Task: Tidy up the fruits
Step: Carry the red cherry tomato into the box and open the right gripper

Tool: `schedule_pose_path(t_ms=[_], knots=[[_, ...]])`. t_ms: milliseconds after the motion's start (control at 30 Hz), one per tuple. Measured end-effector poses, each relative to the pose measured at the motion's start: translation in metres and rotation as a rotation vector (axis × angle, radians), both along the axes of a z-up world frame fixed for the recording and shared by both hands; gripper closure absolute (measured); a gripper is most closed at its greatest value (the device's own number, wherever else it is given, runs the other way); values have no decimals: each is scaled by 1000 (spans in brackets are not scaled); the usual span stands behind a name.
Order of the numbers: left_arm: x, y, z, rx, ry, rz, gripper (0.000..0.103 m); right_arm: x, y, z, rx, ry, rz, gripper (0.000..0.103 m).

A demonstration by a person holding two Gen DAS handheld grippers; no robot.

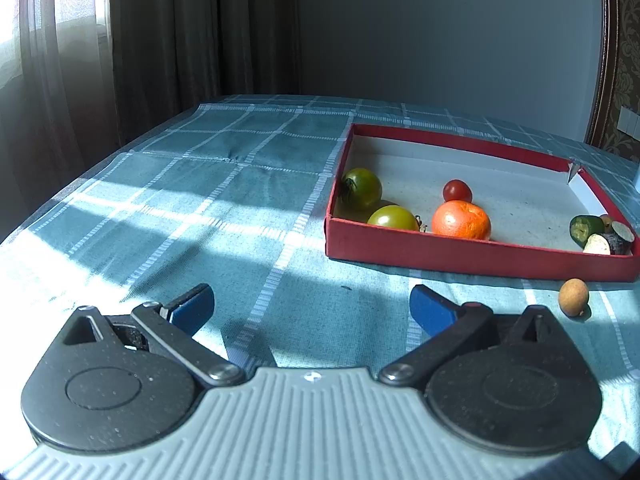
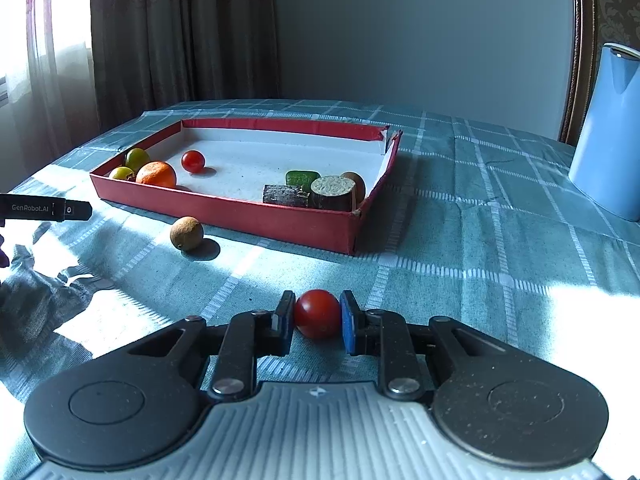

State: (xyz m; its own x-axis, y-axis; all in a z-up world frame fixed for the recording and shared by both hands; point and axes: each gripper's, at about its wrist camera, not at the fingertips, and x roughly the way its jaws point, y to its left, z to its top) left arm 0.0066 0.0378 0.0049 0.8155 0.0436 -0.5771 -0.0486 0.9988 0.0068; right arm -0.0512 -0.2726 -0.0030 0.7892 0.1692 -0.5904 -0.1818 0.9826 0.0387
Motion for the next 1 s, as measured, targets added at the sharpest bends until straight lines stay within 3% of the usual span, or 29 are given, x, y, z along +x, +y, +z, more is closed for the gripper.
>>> schedule_pose_path(t_ms=[267, 533, 767, 1000], knots=[[0, 0, 0, 1, 0, 0, 0, 0, 8, 25, 26, -99, 9, 80], [0, -1, 0, 1, 1, 0, 0, 37, 18, 53, -5, -167, -8, 80], [0, -1, 1, 1, 2, -2, 0, 88, 14, 39, -41, -144, -76, 80], [0, -2, 0, 3, 0, -8, 0, 111, 6, 15, -64, -106, -130, 79]])
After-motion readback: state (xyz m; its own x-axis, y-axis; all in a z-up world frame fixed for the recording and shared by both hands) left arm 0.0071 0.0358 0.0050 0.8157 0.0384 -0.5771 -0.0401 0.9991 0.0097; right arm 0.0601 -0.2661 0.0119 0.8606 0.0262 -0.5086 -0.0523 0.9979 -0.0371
